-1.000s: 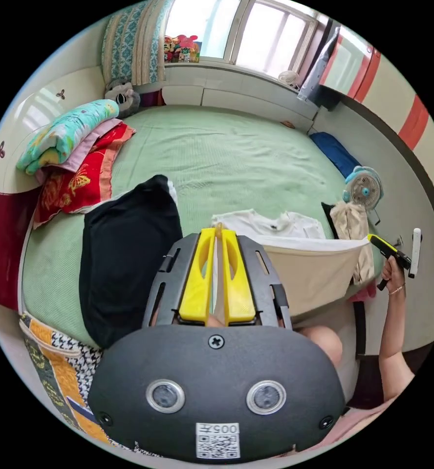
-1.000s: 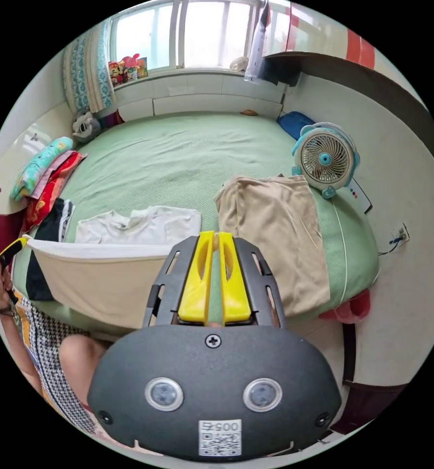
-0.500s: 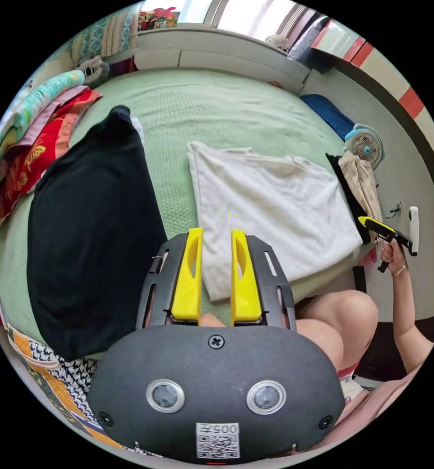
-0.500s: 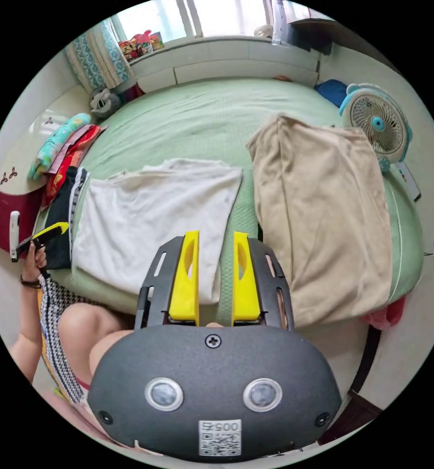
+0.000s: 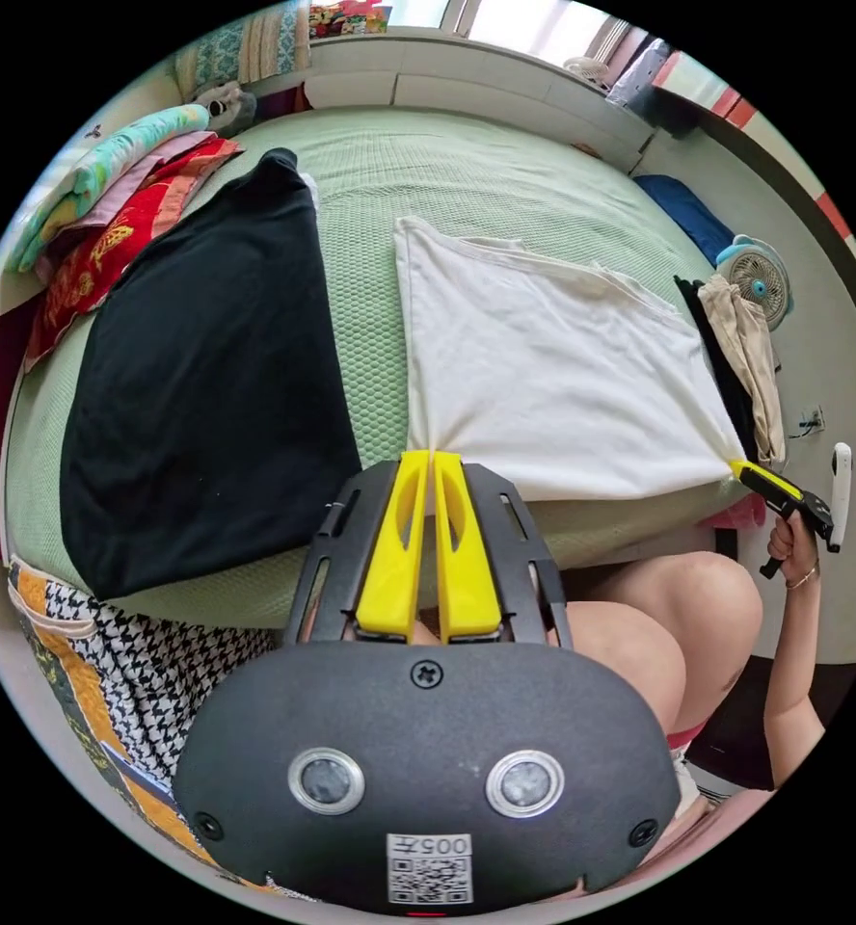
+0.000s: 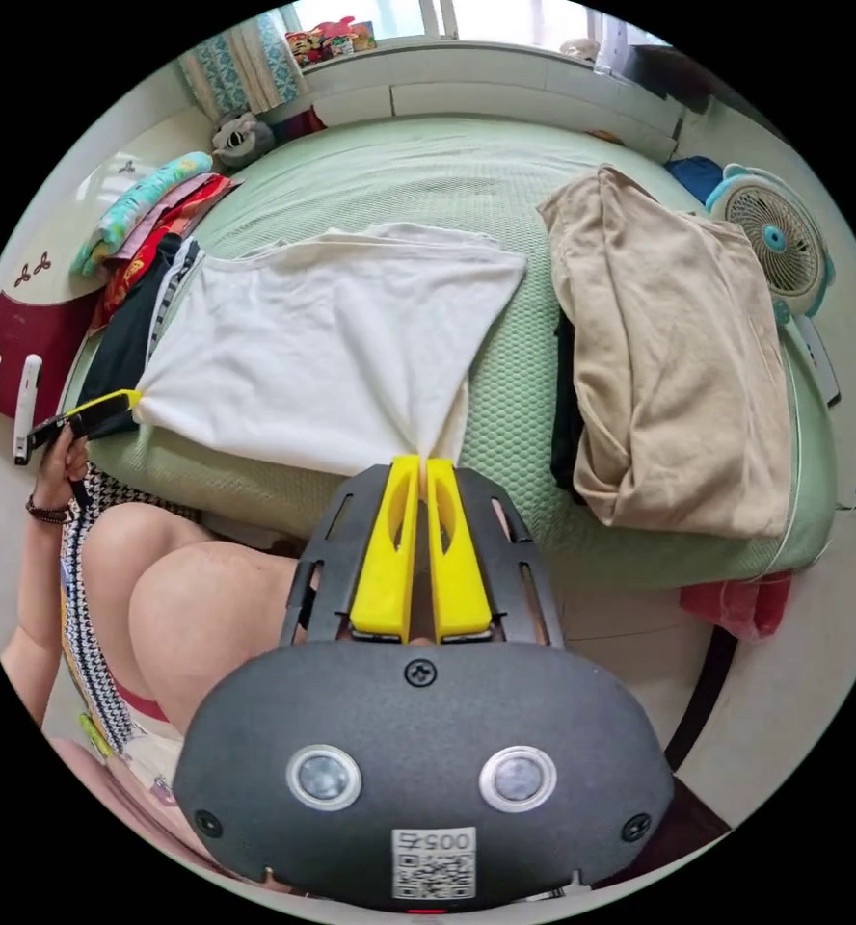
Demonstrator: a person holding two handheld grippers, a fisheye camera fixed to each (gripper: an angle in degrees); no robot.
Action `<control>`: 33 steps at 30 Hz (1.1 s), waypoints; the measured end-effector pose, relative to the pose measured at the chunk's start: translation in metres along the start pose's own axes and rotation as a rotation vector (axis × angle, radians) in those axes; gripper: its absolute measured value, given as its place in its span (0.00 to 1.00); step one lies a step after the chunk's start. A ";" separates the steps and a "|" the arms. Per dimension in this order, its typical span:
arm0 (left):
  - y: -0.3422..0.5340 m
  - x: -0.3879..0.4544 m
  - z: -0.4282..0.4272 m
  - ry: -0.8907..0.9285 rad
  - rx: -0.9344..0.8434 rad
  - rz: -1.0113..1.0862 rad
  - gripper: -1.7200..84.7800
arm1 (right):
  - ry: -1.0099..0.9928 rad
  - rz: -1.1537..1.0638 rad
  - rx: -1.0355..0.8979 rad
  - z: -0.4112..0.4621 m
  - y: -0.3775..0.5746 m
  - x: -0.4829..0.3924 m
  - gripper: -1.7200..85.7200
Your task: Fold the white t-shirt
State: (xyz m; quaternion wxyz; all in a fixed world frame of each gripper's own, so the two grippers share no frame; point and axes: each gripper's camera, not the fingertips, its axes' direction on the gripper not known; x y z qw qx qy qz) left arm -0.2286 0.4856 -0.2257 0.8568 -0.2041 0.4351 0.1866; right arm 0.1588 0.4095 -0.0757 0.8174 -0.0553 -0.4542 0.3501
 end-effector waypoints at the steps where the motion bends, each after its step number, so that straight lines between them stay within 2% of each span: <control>1: 0.001 0.005 0.004 -0.016 -0.016 0.002 0.03 | -0.023 0.028 -0.002 0.002 0.004 0.007 0.00; 6: 0.006 0.022 0.025 -0.082 -0.053 -0.044 0.02 | -0.044 0.090 -0.068 0.029 0.024 0.020 0.02; 9: 0.010 0.040 0.020 -0.176 -0.030 -0.029 0.02 | -0.031 0.099 -0.031 0.023 0.037 0.025 0.06; 13: 0.009 0.085 0.005 -0.205 0.022 0.073 0.02 | -0.041 0.082 0.076 0.001 0.049 0.027 0.08; 18: -0.004 0.158 -0.011 -0.122 0.080 0.212 0.05 | -0.048 0.121 0.215 0.002 0.045 0.027 0.05; 21: -0.013 0.216 -0.015 -0.051 0.084 0.331 0.08 | 0.018 0.164 0.052 0.042 0.025 0.042 0.03; 23: -0.016 0.252 -0.014 0.015 0.077 0.404 0.10 | -0.056 0.208 0.068 0.037 0.020 0.058 0.01; 25: -0.019 0.299 -0.008 0.080 0.061 0.492 0.11 | -0.004 0.237 0.097 0.022 0.024 0.065 0.01; 33: -0.012 0.447 0.055 0.013 -0.043 0.775 0.14 | -0.018 0.225 0.249 -0.046 0.079 0.102 0.05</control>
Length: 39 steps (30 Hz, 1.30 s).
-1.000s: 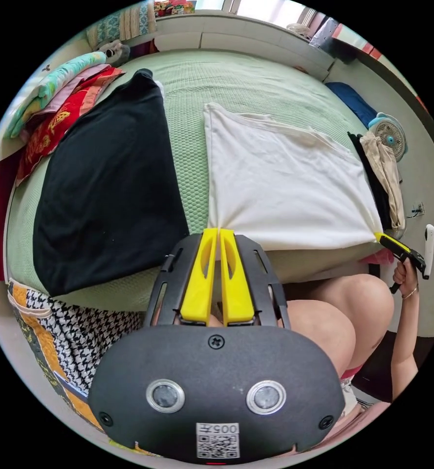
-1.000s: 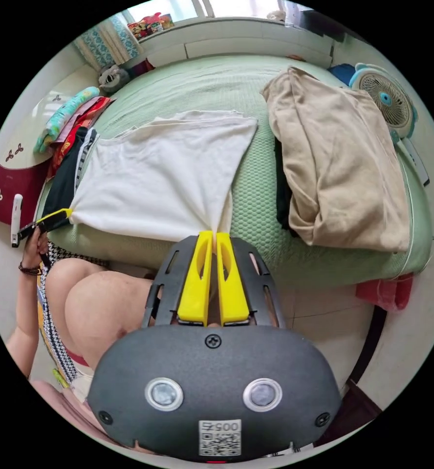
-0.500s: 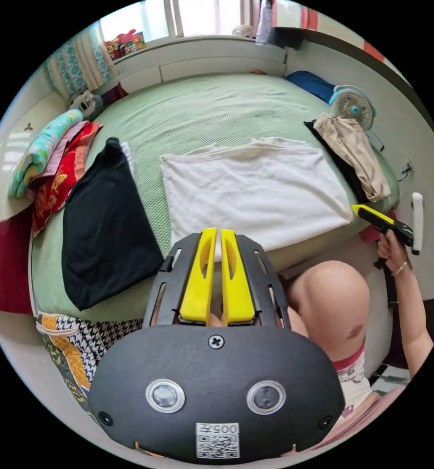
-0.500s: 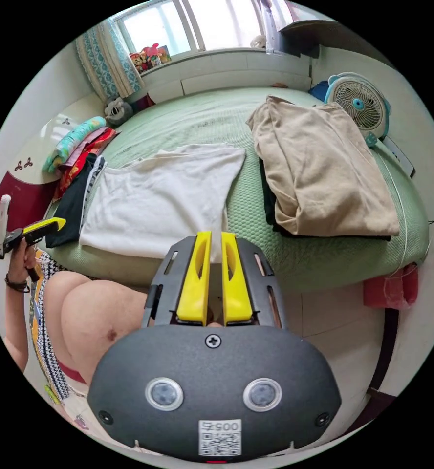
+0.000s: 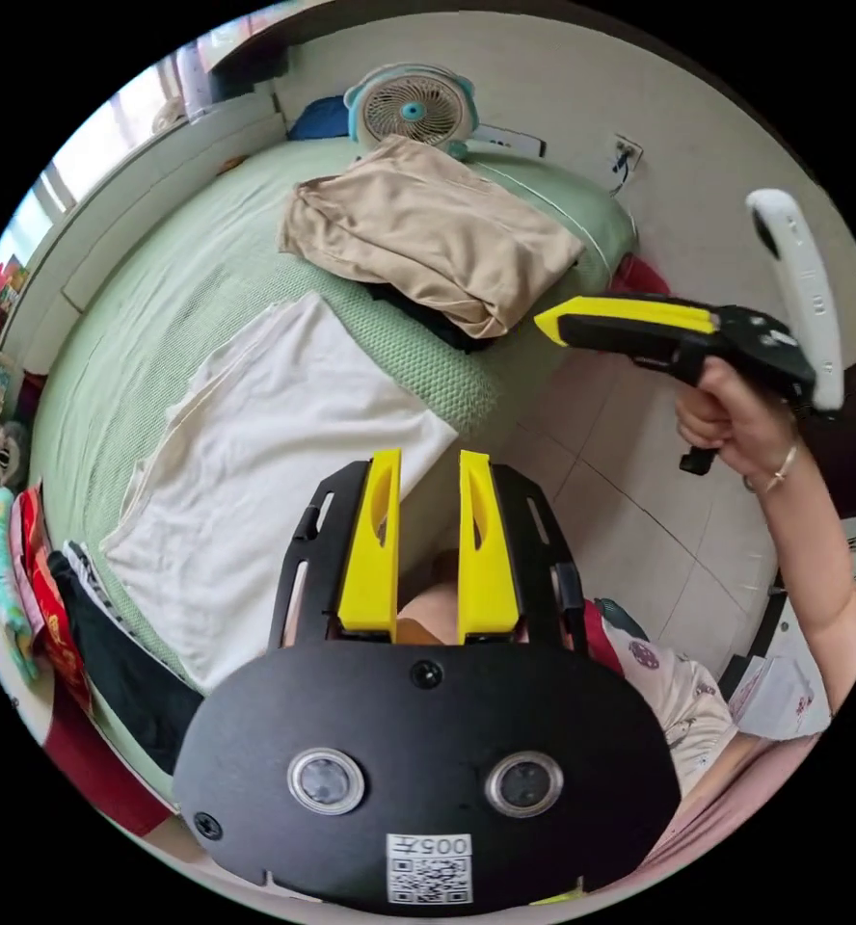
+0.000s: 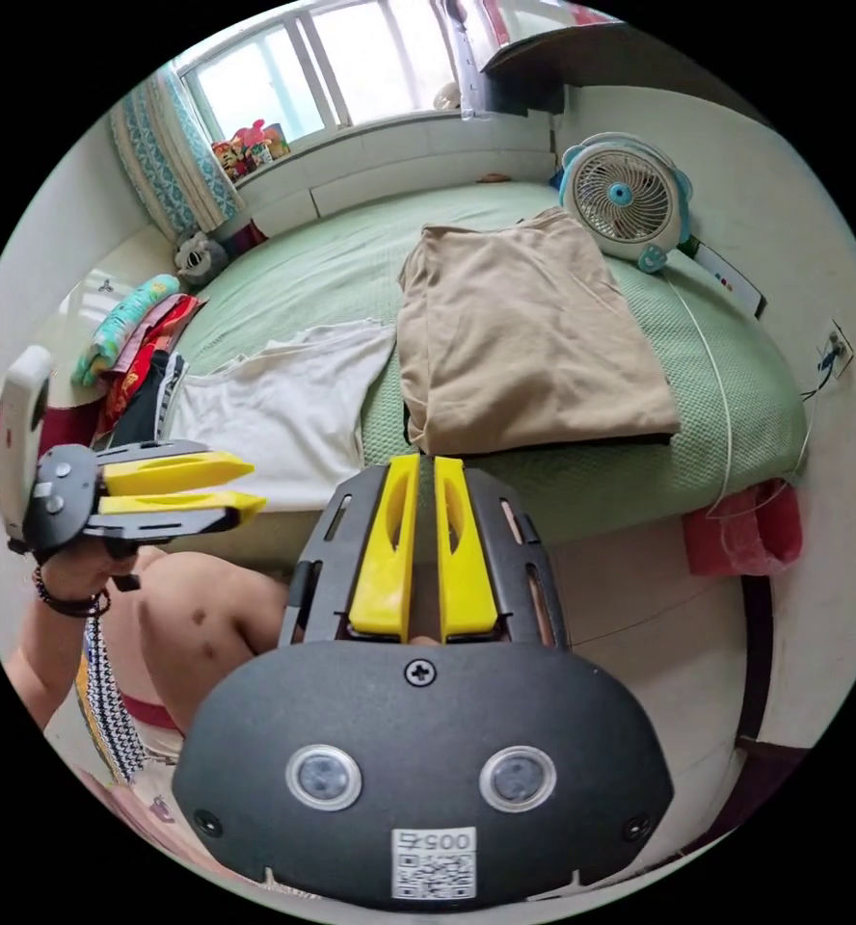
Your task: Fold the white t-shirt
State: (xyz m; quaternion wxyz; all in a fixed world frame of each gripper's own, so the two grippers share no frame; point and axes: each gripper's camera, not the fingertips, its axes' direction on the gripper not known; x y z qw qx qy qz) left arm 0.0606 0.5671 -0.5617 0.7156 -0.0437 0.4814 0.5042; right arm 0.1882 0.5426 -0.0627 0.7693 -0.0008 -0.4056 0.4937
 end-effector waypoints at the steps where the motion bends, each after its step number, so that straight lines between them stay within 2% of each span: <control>1: -0.011 0.010 0.012 -0.029 -0.019 0.003 0.14 | 0.006 0.004 0.018 -0.010 0.002 0.006 0.06; 6: -0.038 0.034 0.057 -0.036 -0.058 -0.027 0.16 | 0.043 -0.014 0.056 -0.033 0.003 0.014 0.06; 10: -0.044 0.040 0.085 -0.117 -0.085 -0.049 0.14 | 0.051 -0.031 0.026 -0.024 -0.002 0.014 0.07; 13: -0.040 0.032 0.075 -0.124 -0.083 -0.080 0.07 | 0.056 -0.066 -0.008 -0.010 -0.010 0.008 0.07; 15: -0.034 0.023 0.063 -0.067 -0.063 -0.086 0.06 | 0.049 -0.073 -0.012 -0.004 -0.021 0.004 0.08; 21: -0.004 -0.014 0.023 -0.031 0.022 -0.092 0.05 | -0.151 -0.047 -0.119 0.035 -0.096 -0.010 0.13; 26: 0.021 -0.048 0.014 0.039 0.060 -0.149 0.04 | -0.286 0.080 -0.274 0.104 -0.163 -0.011 0.15; 31: 0.048 -0.076 0.014 0.108 0.097 -0.169 0.04 | -0.300 0.170 -0.359 0.157 -0.197 -0.014 0.15; 39: 0.079 -0.108 0.013 0.150 0.136 -0.167 0.04 | -0.302 0.204 -0.347 0.200 -0.228 -0.035 0.11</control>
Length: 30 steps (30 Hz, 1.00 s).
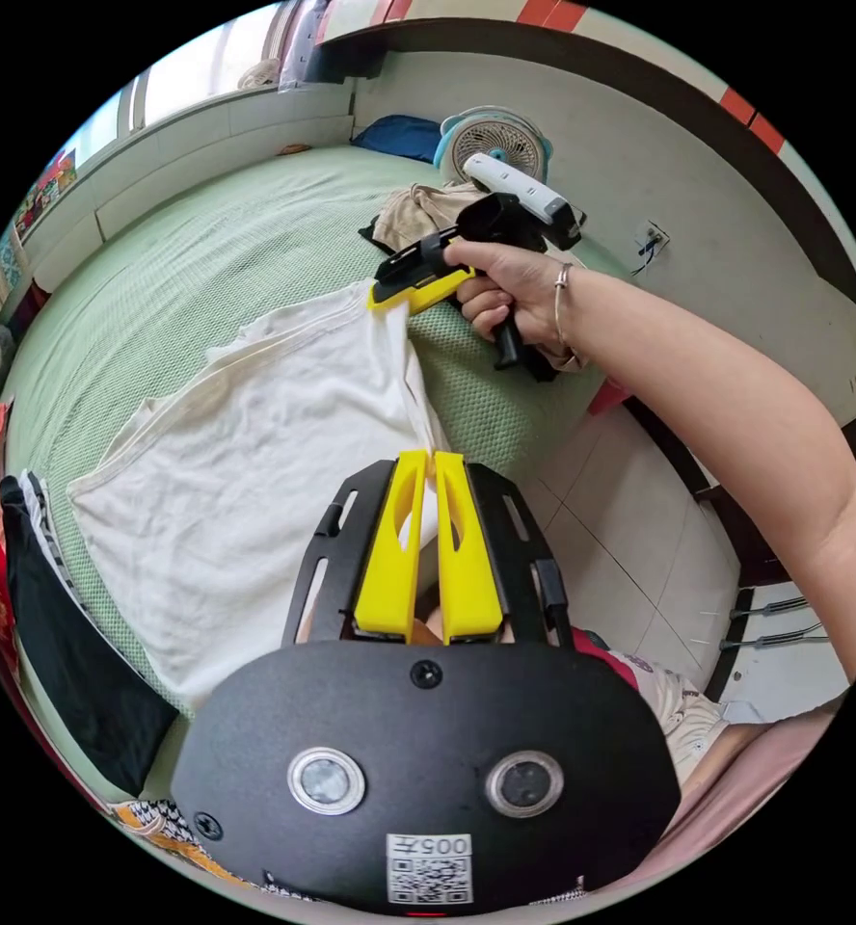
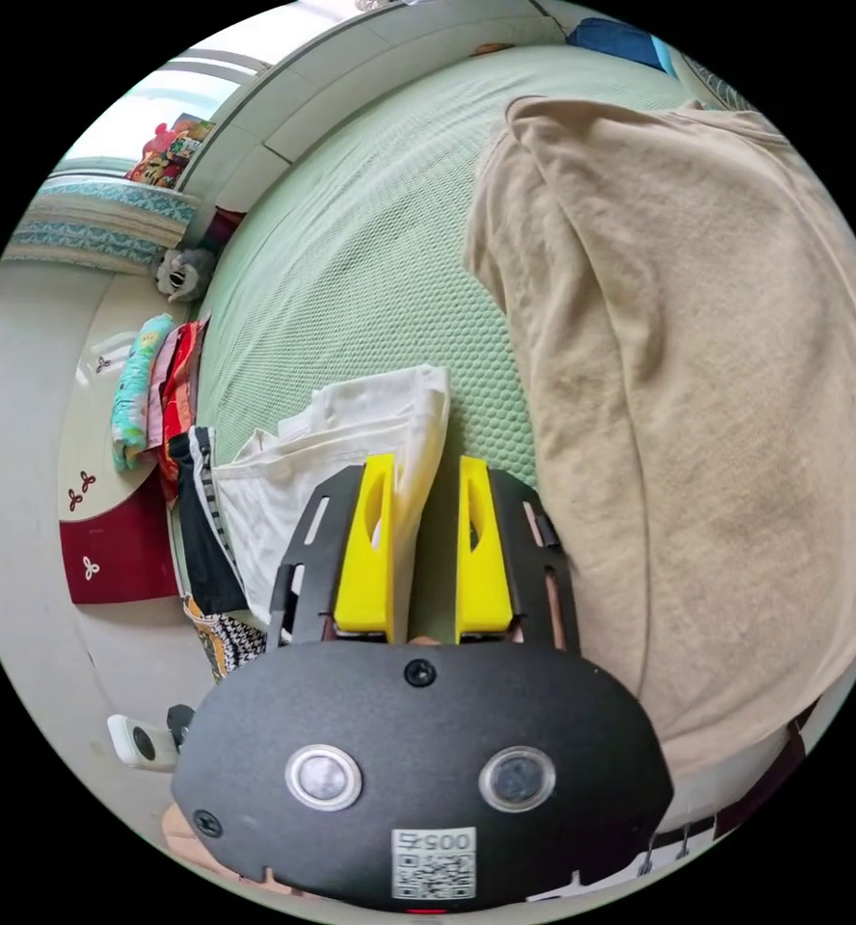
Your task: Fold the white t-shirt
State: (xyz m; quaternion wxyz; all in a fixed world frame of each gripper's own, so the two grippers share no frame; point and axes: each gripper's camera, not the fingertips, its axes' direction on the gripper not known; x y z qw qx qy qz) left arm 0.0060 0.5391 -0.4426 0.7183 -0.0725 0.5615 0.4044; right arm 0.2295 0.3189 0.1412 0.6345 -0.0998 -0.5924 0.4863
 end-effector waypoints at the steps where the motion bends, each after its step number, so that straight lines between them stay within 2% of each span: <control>1: 0.004 -0.006 -0.002 0.005 0.006 -0.008 0.04 | 0.021 0.014 0.010 0.004 -0.002 -0.003 0.10; 5: 0.016 -0.021 -0.011 0.031 0.019 -0.010 0.04 | 0.041 0.019 0.075 0.005 0.001 -0.024 0.05; 12: 0.052 -0.051 -0.047 0.029 0.093 -0.030 0.03 | 0.131 -0.065 0.116 -0.011 0.009 -0.091 0.03; 19: 0.113 -0.099 -0.096 -0.006 0.186 -0.136 0.03 | 0.208 -0.247 0.174 -0.012 0.027 -0.224 0.03; 25: 0.177 -0.152 -0.128 -0.057 0.221 -0.287 0.03 | 0.193 -0.405 0.131 0.032 0.039 -0.356 0.04; 30: 0.217 -0.208 -0.117 -0.168 0.136 -0.444 0.03 | 0.152 -0.492 0.081 0.094 0.055 -0.441 0.09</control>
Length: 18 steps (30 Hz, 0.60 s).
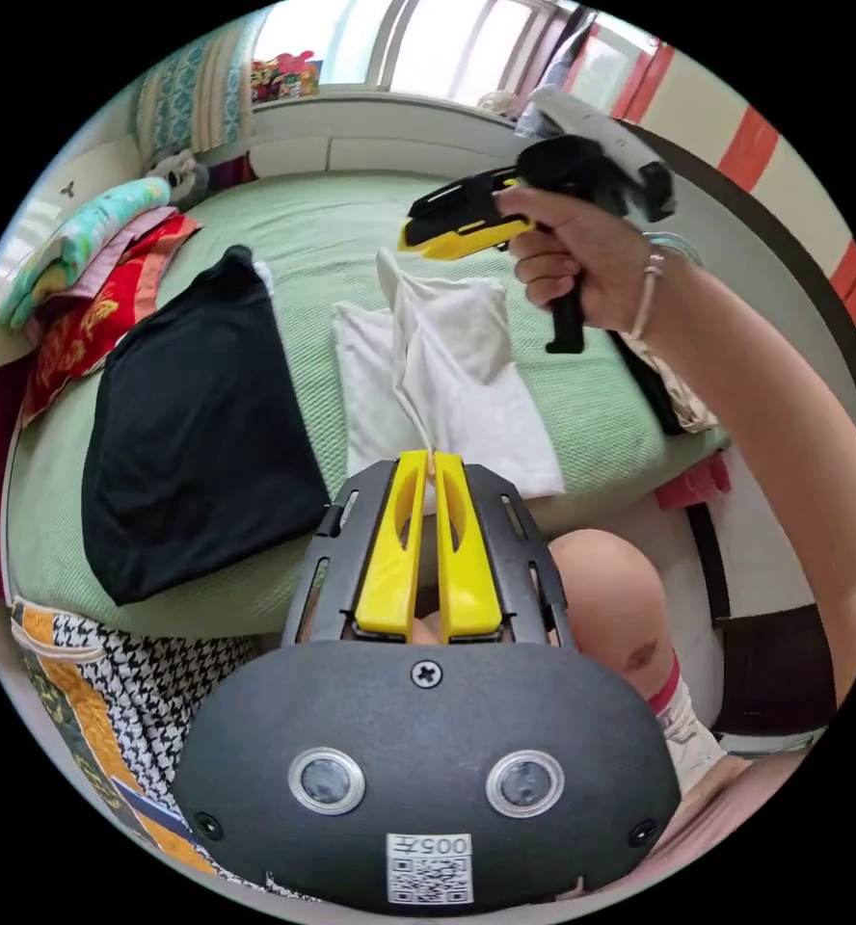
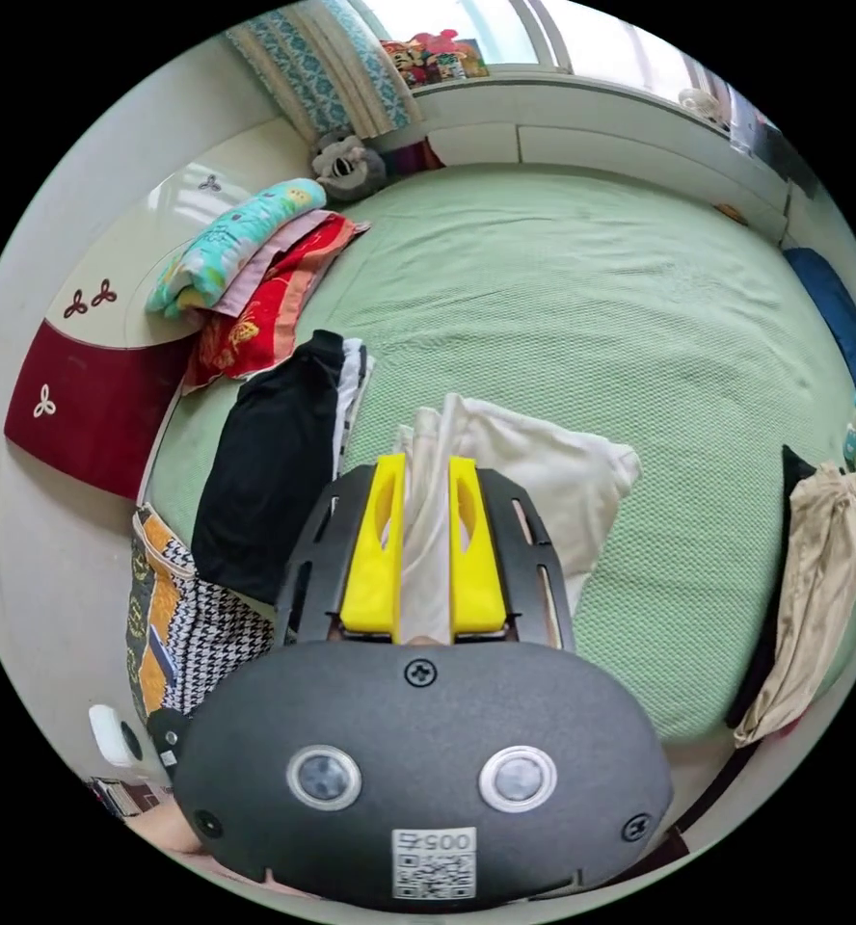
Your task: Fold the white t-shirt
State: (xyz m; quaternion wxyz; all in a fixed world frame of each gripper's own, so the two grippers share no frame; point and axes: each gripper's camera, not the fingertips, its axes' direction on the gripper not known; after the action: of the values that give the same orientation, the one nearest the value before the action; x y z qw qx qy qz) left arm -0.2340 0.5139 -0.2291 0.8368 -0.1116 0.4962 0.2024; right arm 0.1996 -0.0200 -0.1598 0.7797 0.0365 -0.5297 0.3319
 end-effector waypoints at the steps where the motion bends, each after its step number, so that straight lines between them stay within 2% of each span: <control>1: 0.002 -0.017 0.014 -0.034 -0.038 -0.040 0.03 | -0.028 -0.015 -0.012 0.010 -0.001 -0.017 0.10; 6: 0.012 -0.061 0.068 -0.023 -0.184 -0.125 0.03 | -0.009 -0.141 -0.060 0.029 0.026 -0.055 0.12; 13: 0.018 -0.070 0.077 -0.047 -0.172 -0.104 0.03 | 0.217 -0.258 -0.103 0.035 0.134 -0.033 0.11; 18: 0.021 -0.070 0.081 -0.077 -0.176 -0.113 0.05 | 0.208 -0.252 -0.124 0.048 0.179 -0.041 0.09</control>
State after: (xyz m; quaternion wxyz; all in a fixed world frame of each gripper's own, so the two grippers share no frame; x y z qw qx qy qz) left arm -0.2098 0.5485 -0.1279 0.8523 -0.2047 0.4368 0.2021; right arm 0.0523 0.0799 -0.2261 0.8664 0.0199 -0.4569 0.2003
